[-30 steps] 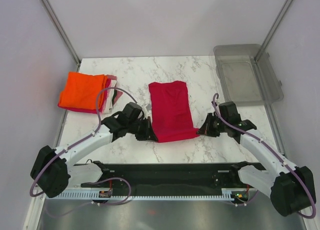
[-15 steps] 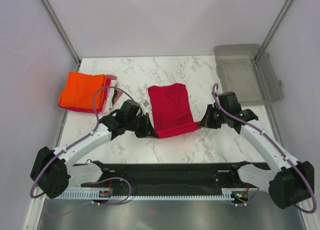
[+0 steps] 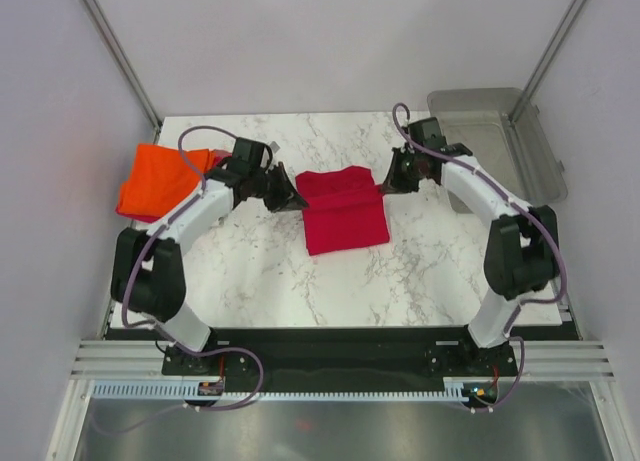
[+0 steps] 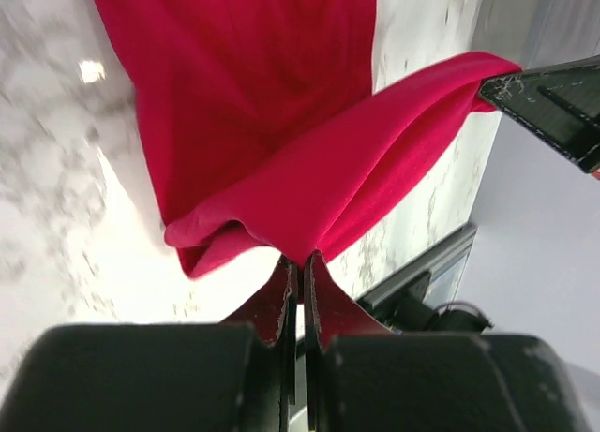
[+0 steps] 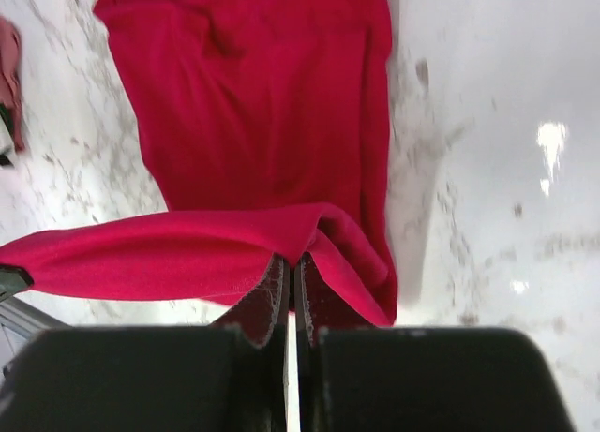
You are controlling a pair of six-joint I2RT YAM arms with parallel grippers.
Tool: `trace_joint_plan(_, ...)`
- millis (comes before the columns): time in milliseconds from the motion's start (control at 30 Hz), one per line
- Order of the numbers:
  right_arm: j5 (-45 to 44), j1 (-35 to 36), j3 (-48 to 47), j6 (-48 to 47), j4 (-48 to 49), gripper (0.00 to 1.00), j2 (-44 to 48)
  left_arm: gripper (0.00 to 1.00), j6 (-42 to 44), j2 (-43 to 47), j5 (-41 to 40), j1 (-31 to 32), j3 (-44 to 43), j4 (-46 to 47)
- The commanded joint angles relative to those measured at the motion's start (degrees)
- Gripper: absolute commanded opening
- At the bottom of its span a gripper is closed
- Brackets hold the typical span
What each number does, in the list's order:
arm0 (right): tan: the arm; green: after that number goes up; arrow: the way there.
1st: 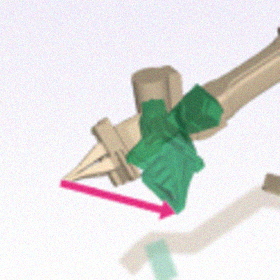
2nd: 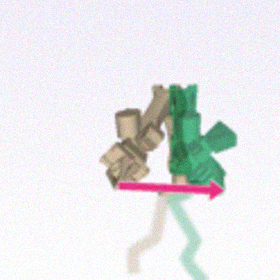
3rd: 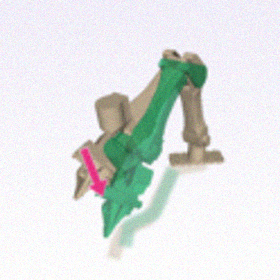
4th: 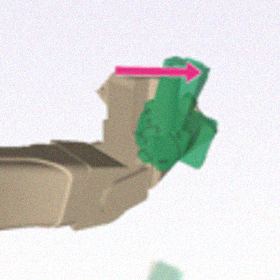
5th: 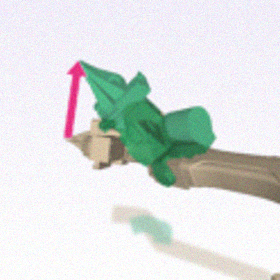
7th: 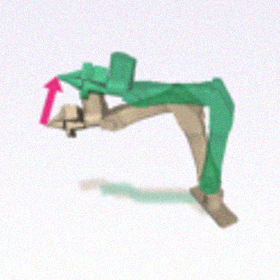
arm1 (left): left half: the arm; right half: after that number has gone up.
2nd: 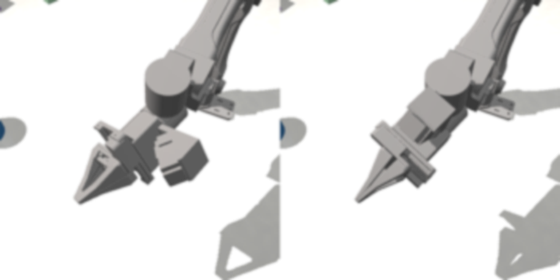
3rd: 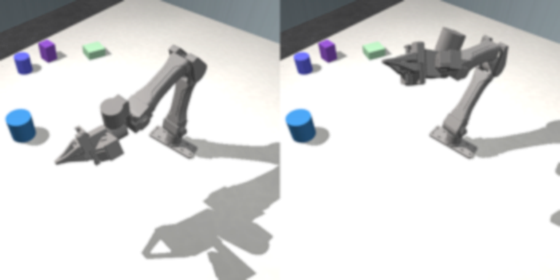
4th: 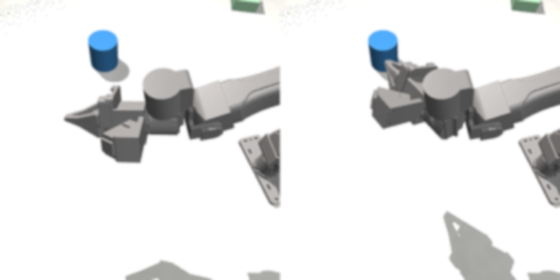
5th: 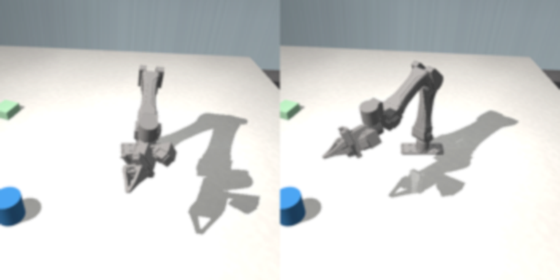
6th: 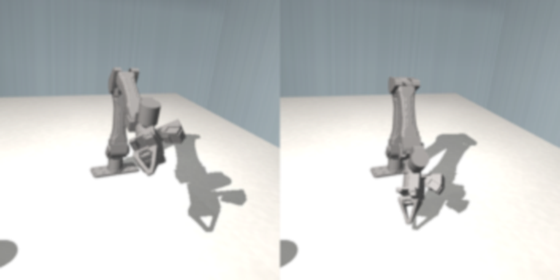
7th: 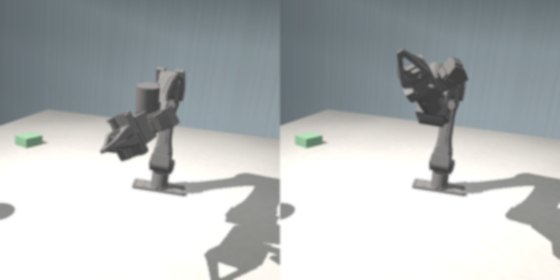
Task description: Fold and stack the t-shirts
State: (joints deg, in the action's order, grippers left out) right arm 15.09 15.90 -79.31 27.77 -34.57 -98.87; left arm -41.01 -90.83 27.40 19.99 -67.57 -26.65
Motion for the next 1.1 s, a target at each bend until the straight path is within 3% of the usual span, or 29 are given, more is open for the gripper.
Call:
trace_joint_plan(0, 0.2, -2.3, -10.4, -0.3, 1.1, 0.0, -9.9, 0.02, 3.2, -6.1, 2.7, -5.2, -7.6, -0.9)
trace_joint_plan(100, 1.4, -3.6, -21.1, 1.2, 2.0, 0.0, -20.3, 0.02, 3.5, -15.9, 5.4, -7.6, -16.4, -1.2)
trace_joint_plan(133, 1.6, -3.9, -26.5, 2.5, 2.5, 0.33, -23.0, 0.28, 3.7, -18.7, 6.0, -8.7, -21.8, -1.4)
trace_joint_plan(167, 0.9, -4.0, -29.2, 3.2, 3.1, 0.55, -25.8, 0.5, 3.9, -24.9, 6.9, -9.0, -24.9, -1.4)
trace_joint_plan(200, 0.5, -4.2, -31.8, 3.6, 4.6, 0.7, -30.8, 0.67, 3.8, -28.1, 7.8, -9.4, -27.9, -1.6)
trace_joint_plan(233, 1.0, -4.3, -35.2, 3.6, 5.6, 0.92, -32.7, 0.97, 3.4, -30.7, 9.3, -9.7, -33.1, -2.0)
trace_joint_plan(267, 1.8, -4.3, -35.5, 3.4, 8.8, 0.98, -33.9, 1.0, 3.1, -34.6, 10.6, -9.9, -35.0, -2.1)
trace_joint_plan(400, 3.9, -4.2, -28.3, 0.7, 16.3, 0.98, -30.9, 1.0, 4.1, -34.3, 7.1, -9.6, -35.6, -1.4)
trace_joint_plan(633, 3.0, -4.9, -8.7, -0.3, 27.5, 0.94, -21.8, 1.0, 7.7, -26.0, 0.6, -9.2, -24.3, 0.5)
trace_joint_plan(833, 6.3, -4.9, -4.8, -0.6, 29.1, 0.93, -19.4, 0.99, 12.8, -16.4, -8.9, -8.6, -15.3, 0.8)
trace_joint_plan(1033, 6.4, -4.9, -0.6, -0.6, 31.2, 0.87, -17.8, 0.92, 19.0, -13.1, -31.5, -6.3, -12.1, -4.2)
trace_joint_plan(1067, 6.4, -5.0, -0.3, -0.5, 31.7, 0.86, -17.7, 0.91, 19.7, -13.8, -39.7, -5.7, -12.4, -5.4)
